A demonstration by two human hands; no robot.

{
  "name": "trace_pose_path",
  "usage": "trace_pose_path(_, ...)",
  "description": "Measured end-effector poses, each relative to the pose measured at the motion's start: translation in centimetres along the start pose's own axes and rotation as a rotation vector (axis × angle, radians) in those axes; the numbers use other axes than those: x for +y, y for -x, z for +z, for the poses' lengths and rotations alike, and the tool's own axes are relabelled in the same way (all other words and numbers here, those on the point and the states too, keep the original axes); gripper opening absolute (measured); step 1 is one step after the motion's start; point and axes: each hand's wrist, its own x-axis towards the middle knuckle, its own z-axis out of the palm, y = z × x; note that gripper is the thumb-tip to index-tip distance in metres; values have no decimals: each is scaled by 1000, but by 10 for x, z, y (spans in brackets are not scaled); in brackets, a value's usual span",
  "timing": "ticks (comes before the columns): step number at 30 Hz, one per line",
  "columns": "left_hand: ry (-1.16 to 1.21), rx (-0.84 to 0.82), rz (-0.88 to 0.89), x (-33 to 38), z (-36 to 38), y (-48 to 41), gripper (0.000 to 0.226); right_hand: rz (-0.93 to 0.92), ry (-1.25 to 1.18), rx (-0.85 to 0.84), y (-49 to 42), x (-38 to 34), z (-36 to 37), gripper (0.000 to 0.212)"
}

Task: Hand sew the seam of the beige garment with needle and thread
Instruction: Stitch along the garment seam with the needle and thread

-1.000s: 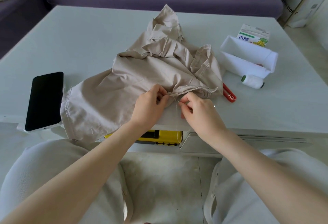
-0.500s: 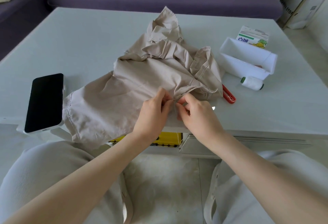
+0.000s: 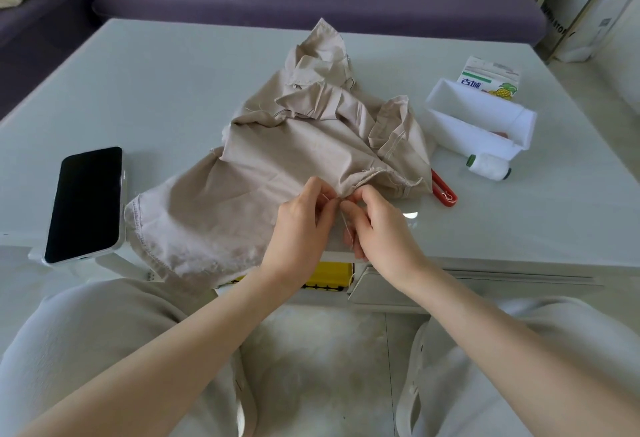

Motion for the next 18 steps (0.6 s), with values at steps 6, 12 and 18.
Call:
trace_pose_path(6,99,57,-108,7,-6,-7,7,2,-12,-120,1,1,0,25)
trace_pose_path(12,140,51,-137,11,-9,-7,11,26,-157,-17,0,1,-2,17)
trace_pose_path(18,140,16,-118,11,-9,-5,14,94,-223,-24,-2,0,-3,10)
